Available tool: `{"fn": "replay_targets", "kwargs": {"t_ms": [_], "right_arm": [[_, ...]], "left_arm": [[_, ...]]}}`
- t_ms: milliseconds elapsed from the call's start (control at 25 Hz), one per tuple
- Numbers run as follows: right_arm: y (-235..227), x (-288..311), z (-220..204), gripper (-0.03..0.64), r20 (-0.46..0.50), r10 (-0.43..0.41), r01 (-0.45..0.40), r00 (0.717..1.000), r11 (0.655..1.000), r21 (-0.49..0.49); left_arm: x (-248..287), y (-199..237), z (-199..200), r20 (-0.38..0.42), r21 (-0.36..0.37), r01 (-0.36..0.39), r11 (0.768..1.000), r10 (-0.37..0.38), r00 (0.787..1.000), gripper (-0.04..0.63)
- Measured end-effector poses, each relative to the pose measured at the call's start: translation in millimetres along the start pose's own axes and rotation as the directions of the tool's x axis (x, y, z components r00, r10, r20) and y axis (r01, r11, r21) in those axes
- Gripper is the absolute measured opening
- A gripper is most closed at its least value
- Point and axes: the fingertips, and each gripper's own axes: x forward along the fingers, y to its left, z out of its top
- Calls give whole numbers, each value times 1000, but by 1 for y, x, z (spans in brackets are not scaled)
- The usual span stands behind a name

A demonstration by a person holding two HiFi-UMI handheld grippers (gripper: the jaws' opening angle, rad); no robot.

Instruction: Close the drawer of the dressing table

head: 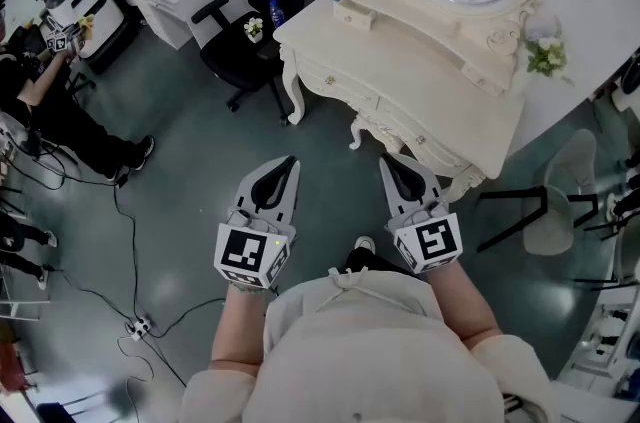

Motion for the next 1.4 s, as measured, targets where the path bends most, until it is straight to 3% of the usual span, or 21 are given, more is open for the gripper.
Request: {"fn": "replay_targets", "kwargs": {"t_ms": [600,640,720,760,1040,1400], "right_arm": [[-1,15,-6,5,-5,-41,41,999,998,49],[-3,17,-8,5,-8,-41,42,999,998,52],[-5,22,-13,6,-18,-38,39,999,998,58],[-6,26,-15,5,-22,-35,36,999,998,61],[-41,67,-42,5,-44,-23,27,999,996,81],[-136,166,-62,5,-64,-16,23,998,994,108]], "left_arm": [[0,21,-6,6,-35,-7,999,7,1000,22],[3,22,-7,9,-45,-7,999,8,1000,52],[11,24,-12,3,-58,2,998,-2,1000,276],[14,26,-14,-3,-61,4,998,-4,1000,308],[66,47,-35,-48,-55,-9,998,7,999,322],[191,101,-44,-112,-62,-19,998,12,994,322]]}}
